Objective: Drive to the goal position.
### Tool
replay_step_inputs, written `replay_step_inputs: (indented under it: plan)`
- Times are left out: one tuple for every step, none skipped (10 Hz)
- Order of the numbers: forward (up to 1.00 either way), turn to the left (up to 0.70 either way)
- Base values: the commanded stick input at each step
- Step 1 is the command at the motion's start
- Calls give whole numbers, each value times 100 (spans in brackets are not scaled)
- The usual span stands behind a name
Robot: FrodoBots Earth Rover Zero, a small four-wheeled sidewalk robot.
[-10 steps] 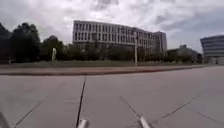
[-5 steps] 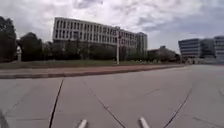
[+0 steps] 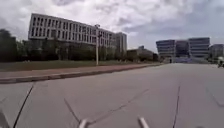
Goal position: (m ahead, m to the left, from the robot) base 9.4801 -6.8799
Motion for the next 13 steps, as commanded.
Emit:
replay_step_inputs:
  plan:
    - [70, 0]
    - [70, 0]
    - [70, 0]
    - [70, 0]
    - [70, 0]
    - [70, 0]
    - [70, 0]
    - [70, 0]
    - [70, 0]
    - [70, 0]
    - [70, 0]
    - [70, 0]
    - [70, 0]
